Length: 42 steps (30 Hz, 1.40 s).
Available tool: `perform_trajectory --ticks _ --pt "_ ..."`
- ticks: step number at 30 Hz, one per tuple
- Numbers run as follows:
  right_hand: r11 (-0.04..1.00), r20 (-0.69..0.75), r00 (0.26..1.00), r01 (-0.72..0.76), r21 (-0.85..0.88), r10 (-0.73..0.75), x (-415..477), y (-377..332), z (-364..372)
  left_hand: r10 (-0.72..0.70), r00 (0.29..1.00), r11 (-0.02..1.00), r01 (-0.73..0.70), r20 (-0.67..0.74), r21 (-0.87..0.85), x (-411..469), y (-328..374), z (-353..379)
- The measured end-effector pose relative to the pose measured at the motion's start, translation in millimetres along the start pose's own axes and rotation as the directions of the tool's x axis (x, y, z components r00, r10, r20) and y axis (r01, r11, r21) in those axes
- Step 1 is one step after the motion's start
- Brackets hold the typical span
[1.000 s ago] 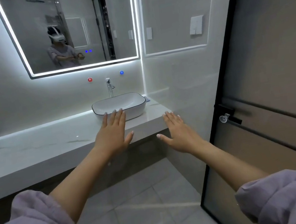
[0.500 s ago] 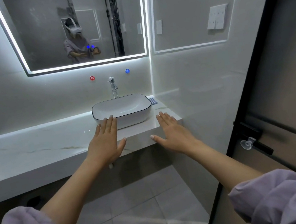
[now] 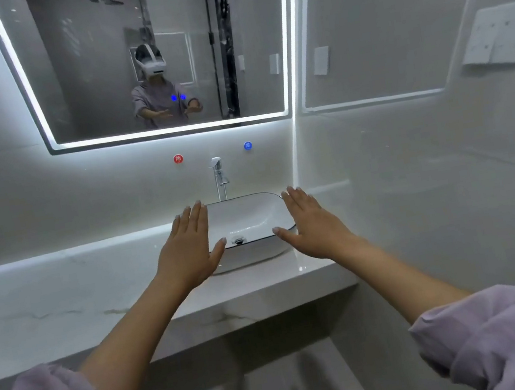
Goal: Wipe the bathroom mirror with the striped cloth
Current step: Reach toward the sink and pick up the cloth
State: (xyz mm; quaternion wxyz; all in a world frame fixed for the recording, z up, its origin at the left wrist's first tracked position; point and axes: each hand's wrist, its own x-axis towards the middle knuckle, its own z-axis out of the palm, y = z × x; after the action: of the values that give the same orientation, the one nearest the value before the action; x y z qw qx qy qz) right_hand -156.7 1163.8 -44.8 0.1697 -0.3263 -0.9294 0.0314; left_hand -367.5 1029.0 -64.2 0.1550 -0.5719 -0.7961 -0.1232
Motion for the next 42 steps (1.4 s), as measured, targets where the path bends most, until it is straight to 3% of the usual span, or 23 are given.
perform_trajectory --ticks 13,29,42 --pt "0.999 0.037 0.999 -0.017 0.043 0.015 151 44 55 0.002 0.998 0.999 -0.005 0.058 0.047 129 -52 68" --pt "0.986 0.092 0.984 0.145 0.080 -0.152 366 175 116 -0.172 0.981 0.984 0.166 0.091 0.072 325 -56 172" --pt "0.981 0.148 0.974 0.154 0.115 -0.170 438 247 155 -0.283 0.949 0.953 0.295 0.140 -0.068 401 -35 233"
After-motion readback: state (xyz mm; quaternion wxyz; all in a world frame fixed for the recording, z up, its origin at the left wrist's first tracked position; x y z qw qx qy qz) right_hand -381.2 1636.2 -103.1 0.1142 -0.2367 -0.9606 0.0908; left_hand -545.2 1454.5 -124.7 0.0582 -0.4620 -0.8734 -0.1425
